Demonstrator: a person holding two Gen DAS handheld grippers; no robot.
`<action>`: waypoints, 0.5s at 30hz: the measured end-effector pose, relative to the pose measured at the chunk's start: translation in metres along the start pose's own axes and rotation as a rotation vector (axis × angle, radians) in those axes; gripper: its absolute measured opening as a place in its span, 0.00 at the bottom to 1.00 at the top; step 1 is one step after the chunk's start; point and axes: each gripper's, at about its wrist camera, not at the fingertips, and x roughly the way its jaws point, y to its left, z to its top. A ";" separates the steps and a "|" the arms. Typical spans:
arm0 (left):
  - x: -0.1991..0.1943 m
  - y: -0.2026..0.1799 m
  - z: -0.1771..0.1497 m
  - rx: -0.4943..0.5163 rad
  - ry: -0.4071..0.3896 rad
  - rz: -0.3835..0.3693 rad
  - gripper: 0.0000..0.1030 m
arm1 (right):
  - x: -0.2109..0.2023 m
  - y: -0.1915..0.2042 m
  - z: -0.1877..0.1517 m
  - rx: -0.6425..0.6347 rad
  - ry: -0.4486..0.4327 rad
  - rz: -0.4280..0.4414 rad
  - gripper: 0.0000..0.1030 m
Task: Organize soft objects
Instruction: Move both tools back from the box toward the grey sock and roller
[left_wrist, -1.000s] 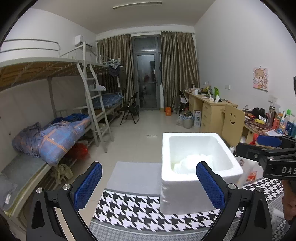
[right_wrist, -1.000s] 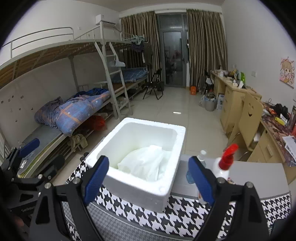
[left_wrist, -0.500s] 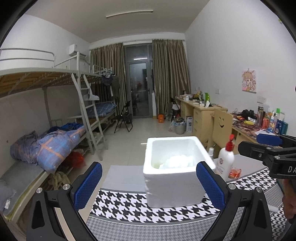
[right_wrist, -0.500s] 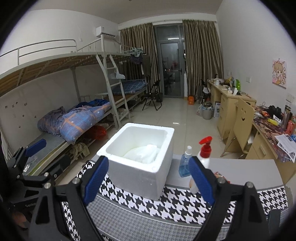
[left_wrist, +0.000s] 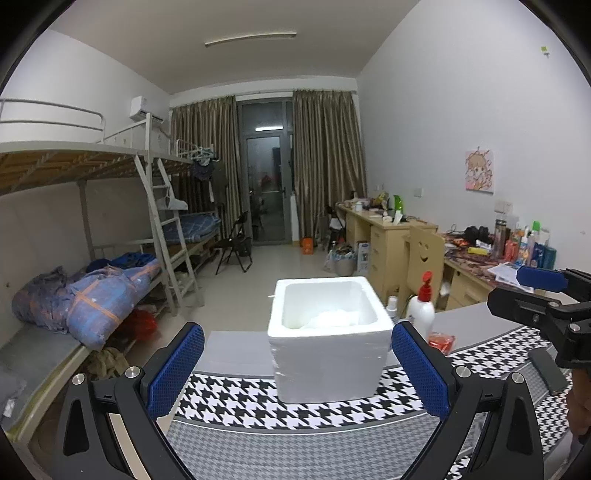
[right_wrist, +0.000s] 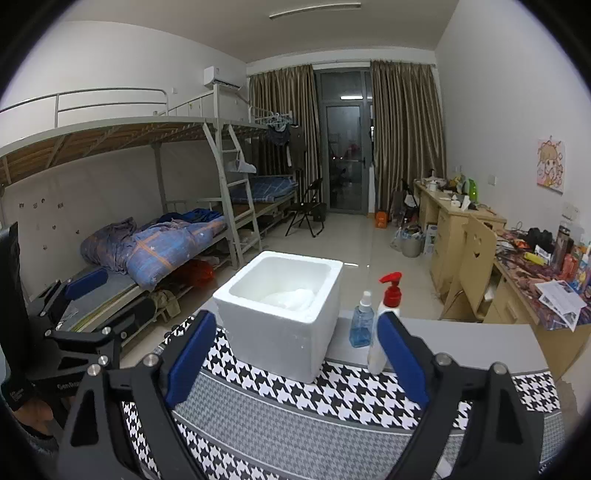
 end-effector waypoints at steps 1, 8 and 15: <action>-0.004 -0.002 0.000 0.002 -0.006 -0.005 0.99 | -0.004 0.000 -0.001 -0.003 -0.002 -0.002 0.91; -0.027 -0.015 -0.006 0.028 -0.045 -0.036 0.99 | -0.031 0.003 -0.015 -0.010 -0.034 -0.008 0.92; -0.036 -0.023 -0.019 0.027 -0.035 -0.086 0.99 | -0.044 0.007 -0.035 -0.023 -0.071 -0.042 0.97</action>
